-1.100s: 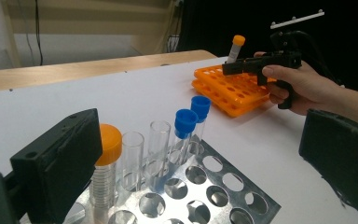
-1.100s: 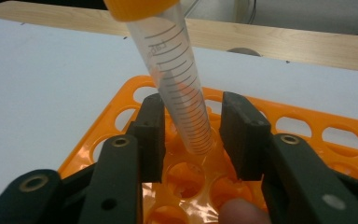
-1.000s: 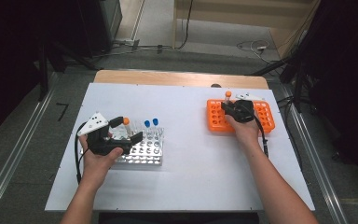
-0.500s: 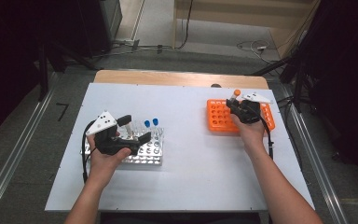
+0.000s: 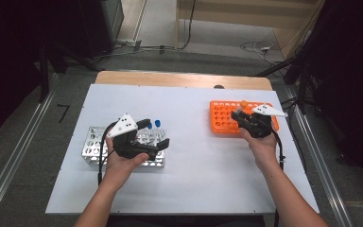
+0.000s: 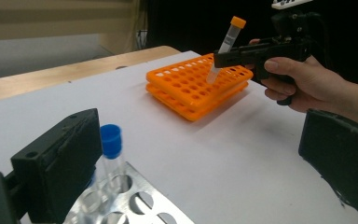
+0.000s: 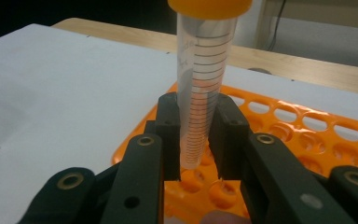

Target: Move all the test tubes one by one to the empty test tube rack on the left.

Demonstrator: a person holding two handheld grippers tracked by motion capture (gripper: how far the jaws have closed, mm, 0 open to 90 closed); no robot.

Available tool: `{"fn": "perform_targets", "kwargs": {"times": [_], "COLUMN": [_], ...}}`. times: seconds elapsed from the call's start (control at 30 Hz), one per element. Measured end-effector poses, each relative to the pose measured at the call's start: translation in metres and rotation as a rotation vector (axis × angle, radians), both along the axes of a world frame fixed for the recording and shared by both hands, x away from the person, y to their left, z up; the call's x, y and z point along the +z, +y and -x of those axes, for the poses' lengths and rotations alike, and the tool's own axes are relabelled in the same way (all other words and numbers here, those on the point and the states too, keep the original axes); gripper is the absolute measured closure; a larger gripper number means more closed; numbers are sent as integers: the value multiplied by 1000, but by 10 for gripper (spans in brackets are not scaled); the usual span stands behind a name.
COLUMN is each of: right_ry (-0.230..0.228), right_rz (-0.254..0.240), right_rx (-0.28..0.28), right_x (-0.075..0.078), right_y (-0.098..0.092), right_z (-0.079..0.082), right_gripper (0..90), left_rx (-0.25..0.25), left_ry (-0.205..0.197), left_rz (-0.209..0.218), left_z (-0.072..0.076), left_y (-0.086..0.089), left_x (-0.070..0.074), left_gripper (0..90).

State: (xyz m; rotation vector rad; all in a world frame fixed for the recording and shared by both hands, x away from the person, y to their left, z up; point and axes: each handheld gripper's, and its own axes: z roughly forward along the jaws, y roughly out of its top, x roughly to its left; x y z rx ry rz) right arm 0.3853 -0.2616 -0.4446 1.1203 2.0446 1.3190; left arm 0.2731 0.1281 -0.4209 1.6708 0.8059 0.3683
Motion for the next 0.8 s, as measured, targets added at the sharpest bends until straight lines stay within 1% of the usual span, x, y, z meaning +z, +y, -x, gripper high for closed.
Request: {"fn": "perform_targets", "kwargs": {"times": [0.1,0.3,0.4,0.47,0.53,0.6,0.7,0.8], "right_ry": [-9,-10,-1,2,12,11,12,5], "right_rz": [-2,-9,-15,-6,-14,-15,-17,-6], "right_rx": [38,116,151,173,196,223,258,294], "right_x": [2,2,-1,-2,-2,-1,2,3], "right_y": [1,6,10,13,16,21,31,41], "right_z": [13,39,52,59,66,72,80,86], "right_gripper": [727,727,726,727,727,726,726,726], "left_rx": [-17,-47,-62,-68,-77,-92,-122,-147], "left_ry": [1,3,5,5,5,8,2,-3], "left_rz": [-9,-21,-32,-36,-41,-41,-45,-30], "left_z": [0,1,2,2,3,4,6,7], "left_y": [-8,-20,-26,-29,-32,-35,-41,-45], "left_x": [-1,-2,-4,-5,-6,-6,-6,-5], "left_gripper": [0,0,0,3,4,4,43,76]}}
